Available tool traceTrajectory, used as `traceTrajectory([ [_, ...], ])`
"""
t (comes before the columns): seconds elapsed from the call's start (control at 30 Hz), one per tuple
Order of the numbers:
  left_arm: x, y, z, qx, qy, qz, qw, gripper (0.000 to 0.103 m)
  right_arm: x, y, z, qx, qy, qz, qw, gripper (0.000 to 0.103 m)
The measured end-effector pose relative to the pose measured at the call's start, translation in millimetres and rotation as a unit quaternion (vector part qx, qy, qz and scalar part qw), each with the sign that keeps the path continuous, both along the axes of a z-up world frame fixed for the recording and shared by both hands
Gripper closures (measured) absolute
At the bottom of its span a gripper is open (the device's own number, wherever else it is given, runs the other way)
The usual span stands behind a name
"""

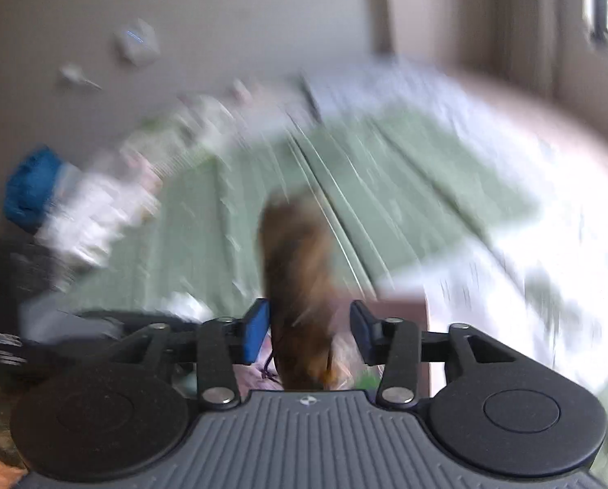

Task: Organize soft objects
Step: 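Carry the furry tail over the pink box and open the right gripper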

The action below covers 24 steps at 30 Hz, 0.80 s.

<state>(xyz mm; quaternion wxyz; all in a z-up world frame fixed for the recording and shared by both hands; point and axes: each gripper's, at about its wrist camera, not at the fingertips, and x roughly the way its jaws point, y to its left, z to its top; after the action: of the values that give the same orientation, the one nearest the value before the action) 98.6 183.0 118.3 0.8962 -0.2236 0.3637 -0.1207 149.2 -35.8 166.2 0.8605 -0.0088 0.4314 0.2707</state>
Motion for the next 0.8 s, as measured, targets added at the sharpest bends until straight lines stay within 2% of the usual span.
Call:
traceTrajectory([
  [0.13, -52, 22, 8, 0.032, -0.024, -0.008, 0.9992, 0.088, 5, -16, -39, 0.013, 0.019, -0.027, 0.999, 0.059],
  [0.27, -123, 54, 13, 0.05, -0.03, 0.017, 0.9982, 0.088, -21, -17, -42, -0.005, -0.016, -0.023, 1.0, 0.057],
  [0.4, -188, 101, 4, 0.077, -0.032, 0.101, 0.9914, 0.088, -62, 19, -30, -0.02, -0.075, 0.012, 0.997, 0.045],
  [0.5, -223, 139, -18, 0.056, -0.022, 0.176, 0.9826, 0.088, -95, 59, -34, -0.012, -0.107, 0.042, 0.993, 0.04],
  [0.57, -232, 162, -37, 0.019, 0.002, 0.223, 0.9747, 0.088, -117, 87, -47, -0.014, -0.097, 0.071, 0.993, 0.04],
  [0.63, -227, 177, -49, -0.009, 0.048, 0.24, 0.9695, 0.088, -143, 121, -70, -0.035, -0.084, 0.11, 0.99, 0.042],
  [0.7, -222, 180, -54, 0.005, 0.075, 0.238, 0.9685, 0.088, -164, 156, -93, -0.074, -0.09, 0.156, 0.981, 0.055],
  [0.8, -222, 180, -54, 0.019, 0.087, 0.231, 0.9688, 0.088, -180, 199, -113, -0.104, -0.11, 0.189, 0.97, 0.058],
])
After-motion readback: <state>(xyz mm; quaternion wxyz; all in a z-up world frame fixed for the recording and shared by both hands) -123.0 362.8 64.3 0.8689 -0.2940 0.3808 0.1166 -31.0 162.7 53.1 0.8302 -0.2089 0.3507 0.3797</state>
